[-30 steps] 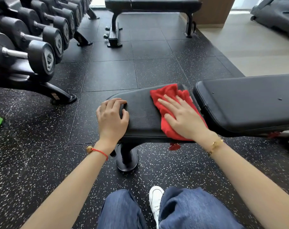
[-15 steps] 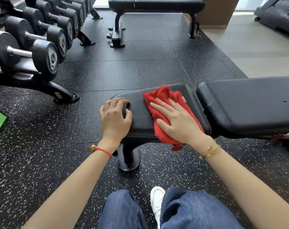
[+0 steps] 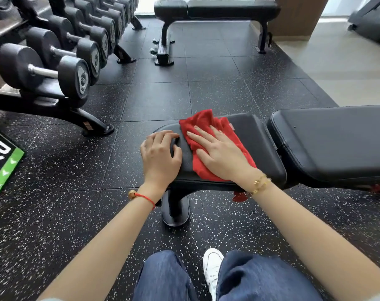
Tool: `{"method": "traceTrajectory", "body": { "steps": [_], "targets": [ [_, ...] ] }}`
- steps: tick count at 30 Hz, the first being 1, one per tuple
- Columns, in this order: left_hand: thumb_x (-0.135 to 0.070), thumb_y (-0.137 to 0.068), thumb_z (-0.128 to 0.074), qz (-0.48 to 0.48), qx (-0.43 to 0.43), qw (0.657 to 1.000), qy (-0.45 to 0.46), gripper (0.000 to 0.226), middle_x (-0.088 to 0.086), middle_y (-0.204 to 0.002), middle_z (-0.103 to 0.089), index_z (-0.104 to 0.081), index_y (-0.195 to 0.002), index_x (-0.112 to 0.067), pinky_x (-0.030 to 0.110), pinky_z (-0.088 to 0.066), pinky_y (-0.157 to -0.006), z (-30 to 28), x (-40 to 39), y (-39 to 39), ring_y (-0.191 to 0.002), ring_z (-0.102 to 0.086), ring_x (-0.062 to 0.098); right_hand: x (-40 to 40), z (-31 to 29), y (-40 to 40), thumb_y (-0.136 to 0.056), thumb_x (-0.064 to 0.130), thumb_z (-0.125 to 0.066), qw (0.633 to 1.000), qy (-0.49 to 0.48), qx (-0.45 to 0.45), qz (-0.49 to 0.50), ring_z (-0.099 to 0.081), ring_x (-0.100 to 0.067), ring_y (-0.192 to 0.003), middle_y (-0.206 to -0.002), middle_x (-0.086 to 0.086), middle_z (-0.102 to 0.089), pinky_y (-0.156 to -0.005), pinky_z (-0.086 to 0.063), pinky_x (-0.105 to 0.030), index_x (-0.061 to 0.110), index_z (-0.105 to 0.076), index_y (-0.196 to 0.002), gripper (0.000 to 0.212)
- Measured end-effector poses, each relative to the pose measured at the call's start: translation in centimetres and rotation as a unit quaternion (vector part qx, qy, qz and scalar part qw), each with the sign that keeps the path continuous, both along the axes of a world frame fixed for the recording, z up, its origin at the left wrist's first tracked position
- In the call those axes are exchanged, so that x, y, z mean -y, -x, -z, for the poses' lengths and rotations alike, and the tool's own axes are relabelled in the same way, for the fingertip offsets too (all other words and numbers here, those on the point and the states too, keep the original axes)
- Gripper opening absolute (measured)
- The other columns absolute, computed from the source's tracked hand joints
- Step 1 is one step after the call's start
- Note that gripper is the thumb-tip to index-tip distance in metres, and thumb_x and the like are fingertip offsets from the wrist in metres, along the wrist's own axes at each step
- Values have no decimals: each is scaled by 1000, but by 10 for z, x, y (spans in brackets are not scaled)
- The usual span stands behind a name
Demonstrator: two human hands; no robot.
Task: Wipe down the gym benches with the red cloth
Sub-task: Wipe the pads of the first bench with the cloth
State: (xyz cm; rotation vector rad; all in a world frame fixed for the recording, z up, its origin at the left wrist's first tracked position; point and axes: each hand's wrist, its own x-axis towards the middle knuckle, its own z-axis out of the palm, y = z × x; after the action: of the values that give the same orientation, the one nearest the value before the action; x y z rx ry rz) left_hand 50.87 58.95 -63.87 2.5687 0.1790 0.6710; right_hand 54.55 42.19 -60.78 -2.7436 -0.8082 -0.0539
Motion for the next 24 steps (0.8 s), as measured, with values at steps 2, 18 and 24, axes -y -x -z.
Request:
{"method": "traceTrajectory", "body": {
  "steps": [2,18,24],
  "targets": [
    [-23,-86,-55,2,2,1000,3,30,-7,-124,-62,-64,-114,-24,40,-28,-107,1,-1,0,-120,-48,21,23,1,9,-98,31,-41,1000,-15,6,-1,-14,-22,-149,-159,13,-22,-122,-6,-40,38,-31,-148,52],
    [-23,-86,-55,5,2,1000,27,27,-5,-121,-63,-65,-112,-24,40,-27,-108,-1,-2,1,-120,-47,23,28,-2,10,-97,30,-42,1000,3,-6,22,-13,-27,-148,-159,11,-22,-122,-7,-42,35,-30,-149,53],
    [-20,-89,-54,28,-8,999,46,28,-5,-124,-63,-66,-114,-22,38,-25,-109,-4,-4,4,-123,-46,22,68,1,21,-99,29,-37,997,2,-19,78,-14,-23,-149,-160,9,-21,-122,-8,-42,33,-29,-149,51]
  ]
}}
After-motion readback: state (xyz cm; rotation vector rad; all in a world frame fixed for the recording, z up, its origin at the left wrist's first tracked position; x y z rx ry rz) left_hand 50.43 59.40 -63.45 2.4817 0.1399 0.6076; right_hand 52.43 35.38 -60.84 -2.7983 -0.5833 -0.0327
